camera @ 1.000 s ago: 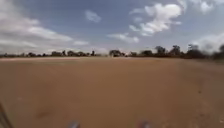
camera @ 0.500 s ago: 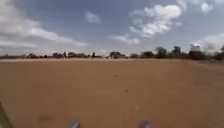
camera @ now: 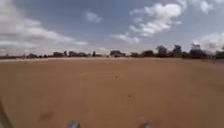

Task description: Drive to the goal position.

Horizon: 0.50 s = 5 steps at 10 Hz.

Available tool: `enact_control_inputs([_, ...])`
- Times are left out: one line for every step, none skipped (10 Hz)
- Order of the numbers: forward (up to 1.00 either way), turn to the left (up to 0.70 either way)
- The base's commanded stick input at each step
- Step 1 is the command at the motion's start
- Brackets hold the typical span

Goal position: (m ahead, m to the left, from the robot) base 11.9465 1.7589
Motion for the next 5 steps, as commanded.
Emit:
enact_control_inputs([0.7,0.0])
enact_control_inputs([0.7,0.0])
enact_control_inputs([0.7,0.0])
enact_control_inputs([0.7,0.0])
enact_control_inputs([0.7,0.0])
